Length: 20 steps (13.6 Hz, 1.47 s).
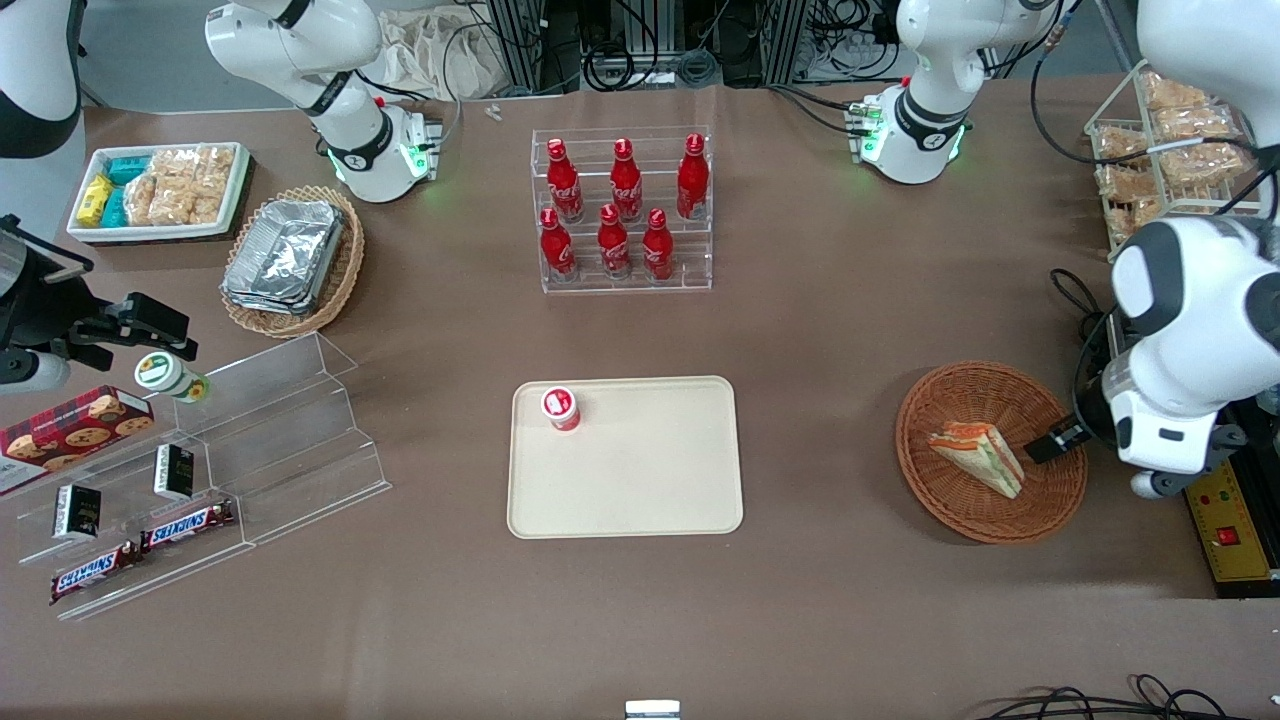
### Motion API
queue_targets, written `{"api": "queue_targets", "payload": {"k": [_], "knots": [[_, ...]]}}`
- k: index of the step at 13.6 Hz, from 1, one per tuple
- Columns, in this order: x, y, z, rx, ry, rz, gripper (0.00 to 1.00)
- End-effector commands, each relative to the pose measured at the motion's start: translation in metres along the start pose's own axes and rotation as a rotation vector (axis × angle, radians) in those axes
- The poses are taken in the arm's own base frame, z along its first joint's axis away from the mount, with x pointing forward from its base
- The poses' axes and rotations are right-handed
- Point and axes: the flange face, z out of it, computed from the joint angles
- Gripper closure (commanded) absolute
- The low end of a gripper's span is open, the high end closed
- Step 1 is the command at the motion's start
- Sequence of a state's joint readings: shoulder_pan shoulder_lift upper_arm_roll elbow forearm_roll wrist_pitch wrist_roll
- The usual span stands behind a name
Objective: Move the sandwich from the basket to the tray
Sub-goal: 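Lower the open left gripper onto the wrapped sandwich in the basket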
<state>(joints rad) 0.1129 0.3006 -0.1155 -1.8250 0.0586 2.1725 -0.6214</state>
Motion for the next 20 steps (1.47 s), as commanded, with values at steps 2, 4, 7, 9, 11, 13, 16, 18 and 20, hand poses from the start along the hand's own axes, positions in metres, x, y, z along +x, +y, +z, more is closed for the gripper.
{"api": "queue_targets", "payload": {"k": [2, 4, 7, 9, 11, 13, 16, 18, 20], "knots": [[-0.007, 0.0, 0.056, -0.011, 0.002, -0.177, 0.01], [-0.005, 0.002, 0.08, -0.025, 0.007, -0.274, 0.02], [-0.008, 0.001, 0.103, -0.021, -0.002, -0.29, 0.02], [-0.013, -0.001, 0.119, -0.035, 0.008, -0.291, 0.02], [-0.016, -0.002, 0.122, -0.04, 0.012, -0.291, 0.06], [-0.017, -0.004, 0.124, -0.036, 0.009, -0.292, 0.13], [-0.019, -0.004, 0.124, -0.031, 0.01, -0.284, 0.42], [-0.019, -0.003, 0.118, -0.03, 0.011, -0.278, 0.75], [-0.02, -0.005, 0.099, -0.009, -0.004, -0.279, 1.0]]}}
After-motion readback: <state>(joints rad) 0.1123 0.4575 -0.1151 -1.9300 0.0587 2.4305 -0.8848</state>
